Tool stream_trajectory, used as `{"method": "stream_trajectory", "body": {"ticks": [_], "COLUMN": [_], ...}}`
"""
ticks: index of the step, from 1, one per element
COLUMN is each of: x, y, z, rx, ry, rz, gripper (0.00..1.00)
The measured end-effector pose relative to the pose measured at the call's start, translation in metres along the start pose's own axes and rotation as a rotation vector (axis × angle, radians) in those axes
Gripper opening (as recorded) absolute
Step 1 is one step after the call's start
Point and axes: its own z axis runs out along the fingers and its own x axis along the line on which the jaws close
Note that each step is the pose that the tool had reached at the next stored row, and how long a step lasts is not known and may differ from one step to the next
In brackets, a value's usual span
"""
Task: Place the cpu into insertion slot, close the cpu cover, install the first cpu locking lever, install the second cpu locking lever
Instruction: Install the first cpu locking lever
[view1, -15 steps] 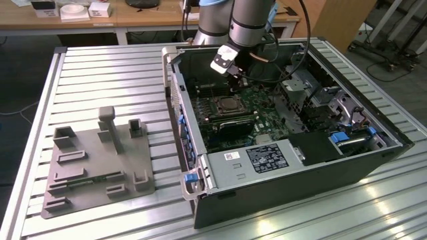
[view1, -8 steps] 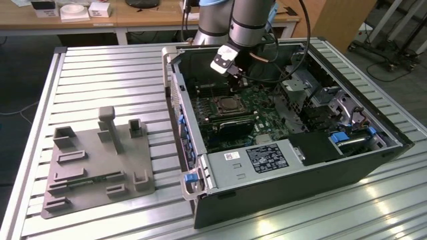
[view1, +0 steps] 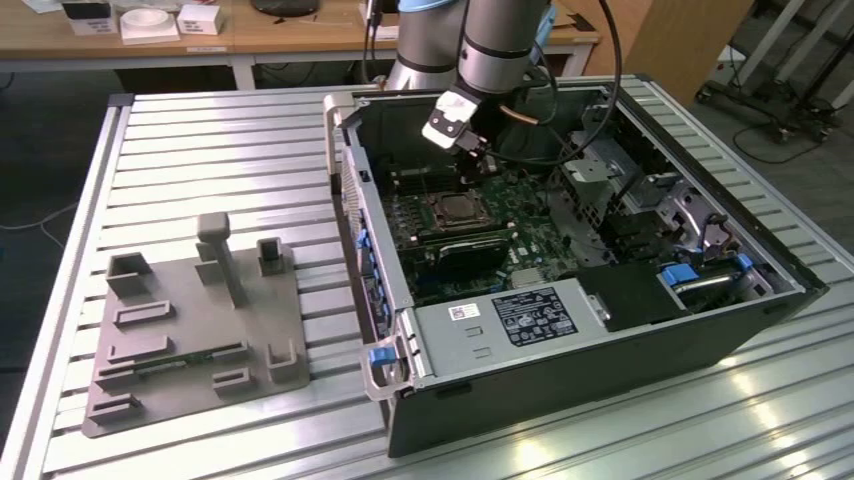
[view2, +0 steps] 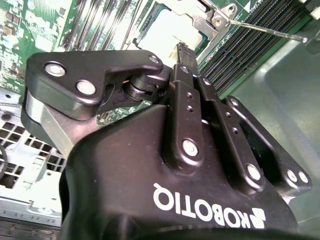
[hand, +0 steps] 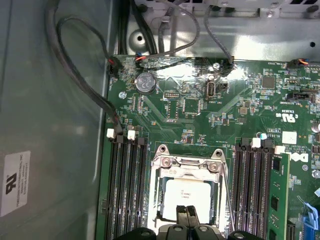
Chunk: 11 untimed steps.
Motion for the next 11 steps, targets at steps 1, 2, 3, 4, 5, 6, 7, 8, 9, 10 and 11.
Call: {"method": "stream_trajectory", "body": {"ticks": [1,2,3,4,5,6,7,8,9,10,11], "x": [0.0,0.0,0.0,0.0,0.0,0.0,0.0,0.0,0.0,0.0001,0.0001], "y": [0.0,0.0001,0.0,0.0,0.0,0.0001,0.0,0.0001,0.0001,0.0001,0.0001], "z": [0.0001,0.0001,0.0001,0.0001,0.0001,0.0,-0.0003,-0.0009,-0.0017,-0.0028,-0.0037], "rx": [0.0005,0.001,0.0016,0.0019,0.0021,0.0021,0.0022,0.0022,0.0023,0.0024,0.0025], "ry": [0.0003,0.0005,0.0007,0.0008,0.0009,0.001,0.001,0.001,0.001,0.001,0.0011], "rz": [-0.019,-0.037,-0.055,-0.067,-0.071,-0.073,-0.075,-0.077,-0.079,-0.082,-0.085], "gripper": [0.1,0.1,0.1,0.1,0.1,0.1,0.1,0.1,0.1,0.1,0.1]}}
